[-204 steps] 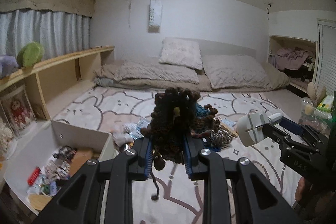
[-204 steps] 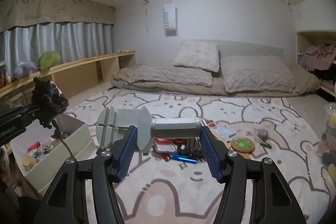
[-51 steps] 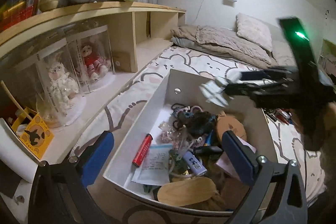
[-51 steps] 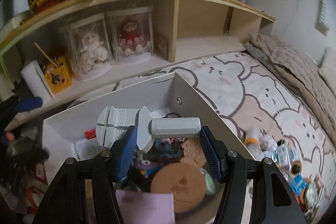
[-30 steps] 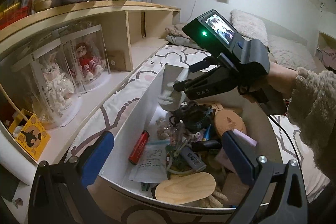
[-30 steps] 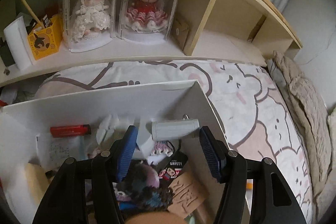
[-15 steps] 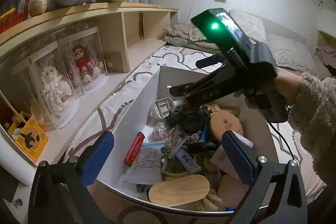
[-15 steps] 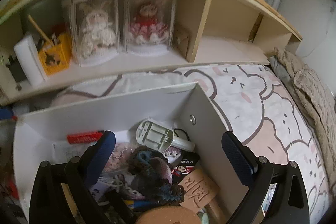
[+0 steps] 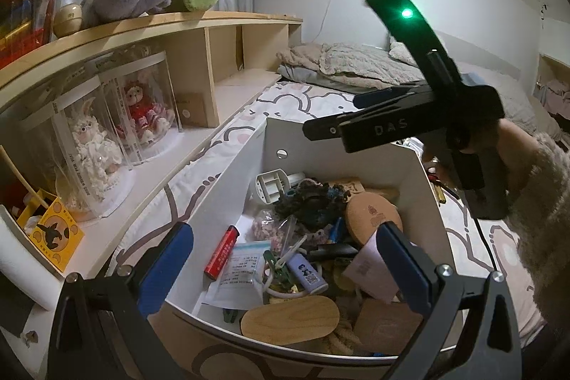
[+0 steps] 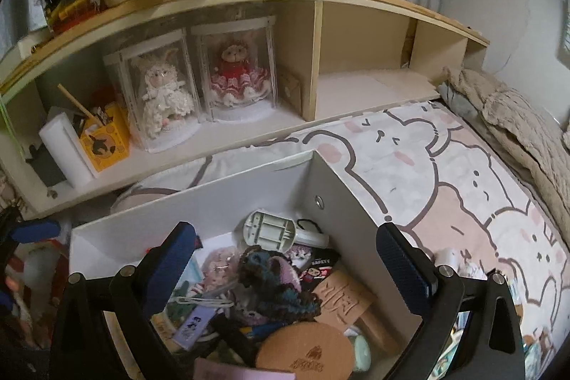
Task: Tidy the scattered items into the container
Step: 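Lower the white handle tool into the box and open the right tool, then withdraw both tools from the box toward the scattered items on the bed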
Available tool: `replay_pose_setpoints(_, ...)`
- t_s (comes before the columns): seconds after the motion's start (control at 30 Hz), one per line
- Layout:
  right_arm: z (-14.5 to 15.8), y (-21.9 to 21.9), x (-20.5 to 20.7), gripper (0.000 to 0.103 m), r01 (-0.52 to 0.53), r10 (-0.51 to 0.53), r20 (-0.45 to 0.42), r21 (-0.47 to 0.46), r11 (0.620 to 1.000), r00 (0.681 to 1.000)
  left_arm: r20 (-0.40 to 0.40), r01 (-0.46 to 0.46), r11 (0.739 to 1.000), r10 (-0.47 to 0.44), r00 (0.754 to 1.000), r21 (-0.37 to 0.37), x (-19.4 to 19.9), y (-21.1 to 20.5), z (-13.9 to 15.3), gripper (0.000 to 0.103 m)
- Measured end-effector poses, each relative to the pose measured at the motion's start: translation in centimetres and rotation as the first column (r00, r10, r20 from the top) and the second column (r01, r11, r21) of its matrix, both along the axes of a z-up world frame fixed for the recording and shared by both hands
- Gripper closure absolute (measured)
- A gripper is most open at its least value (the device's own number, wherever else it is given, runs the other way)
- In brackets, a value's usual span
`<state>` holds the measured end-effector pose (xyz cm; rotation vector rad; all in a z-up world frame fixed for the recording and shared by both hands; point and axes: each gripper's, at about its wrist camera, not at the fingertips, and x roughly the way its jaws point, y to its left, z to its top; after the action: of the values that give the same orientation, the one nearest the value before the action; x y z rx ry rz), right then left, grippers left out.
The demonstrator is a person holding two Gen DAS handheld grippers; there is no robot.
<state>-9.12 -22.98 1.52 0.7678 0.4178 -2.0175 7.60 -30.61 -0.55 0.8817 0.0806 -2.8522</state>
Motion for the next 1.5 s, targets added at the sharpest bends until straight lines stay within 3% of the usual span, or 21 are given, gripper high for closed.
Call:
replay_pose_setpoints(0.5,3.3,5.0,3.5,0.002,0.046,-0.049,-0.061,-0.048,0.998,0.997,-0.024,-0.012,1.0,0.013,1.0,0.022,0.8,1.3,1.2,0.0)
replay_pose_setpoints(1.5,3.0,14.5,8.5,0.002,0.168,-0.175,-0.083,-0.083,0.982,0.981,-0.031,-0.025,1.0,0.025,0.999,-0.003,3.0,6.1,2.0,0.0)
